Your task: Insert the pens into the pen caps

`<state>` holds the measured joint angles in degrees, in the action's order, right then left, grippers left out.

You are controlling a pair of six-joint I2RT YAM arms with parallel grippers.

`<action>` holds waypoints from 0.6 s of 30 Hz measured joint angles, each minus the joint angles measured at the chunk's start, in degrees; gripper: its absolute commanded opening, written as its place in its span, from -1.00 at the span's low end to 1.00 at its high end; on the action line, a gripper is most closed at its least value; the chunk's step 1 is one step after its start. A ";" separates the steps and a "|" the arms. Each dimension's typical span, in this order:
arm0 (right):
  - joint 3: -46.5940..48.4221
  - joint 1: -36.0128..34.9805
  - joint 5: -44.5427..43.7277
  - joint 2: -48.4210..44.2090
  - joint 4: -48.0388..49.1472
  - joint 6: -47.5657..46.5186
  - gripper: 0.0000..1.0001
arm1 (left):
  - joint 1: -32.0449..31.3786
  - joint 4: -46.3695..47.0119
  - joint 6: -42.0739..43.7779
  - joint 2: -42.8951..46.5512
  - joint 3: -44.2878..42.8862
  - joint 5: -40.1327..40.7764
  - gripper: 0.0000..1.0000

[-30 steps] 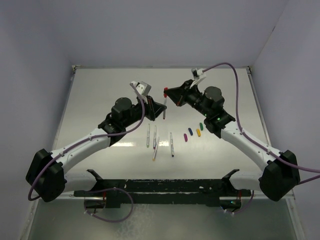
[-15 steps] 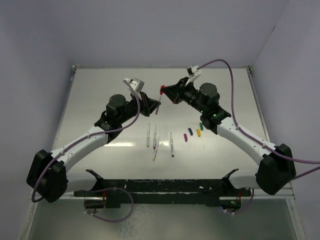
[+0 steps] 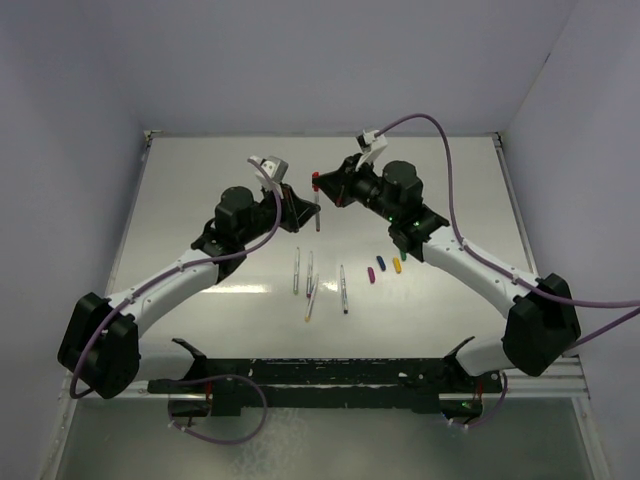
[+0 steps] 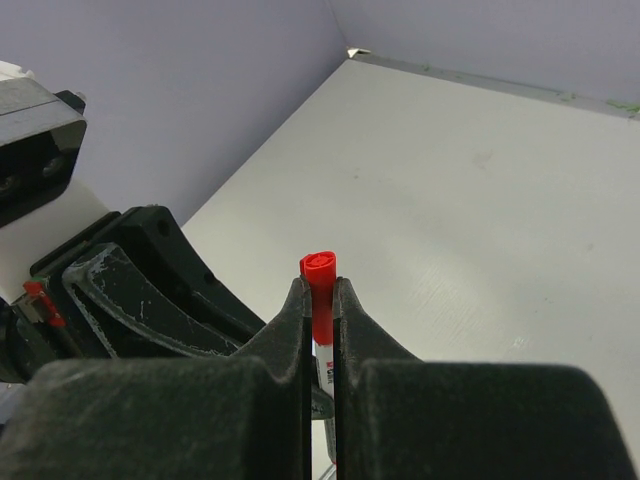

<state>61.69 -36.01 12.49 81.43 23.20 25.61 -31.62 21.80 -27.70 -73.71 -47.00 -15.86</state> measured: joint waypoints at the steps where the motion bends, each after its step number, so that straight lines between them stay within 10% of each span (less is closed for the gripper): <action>1: 0.15 -0.07 0.00 0.07 -0.31 -0.17 -1.00 | 0.07 -0.04 -0.02 0.00 0.00 0.00 -1.00; 15: 4.42 -1.18 -1.27 1.44 -5.33 -1.68 -0.99 | 0.52 -2.36 -0.26 1.40 0.00 -0.07 -1.00; 18: 6.32 -1.70 -1.27 2.16 -7.26 -2.16 -0.66 | 0.76 -4.24 -0.28 2.84 0.02 0.22 -1.00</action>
<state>68.01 -37.71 11.22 83.59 15.94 23.44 -30.85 17.56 -27.99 -70.87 -46.98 -15.64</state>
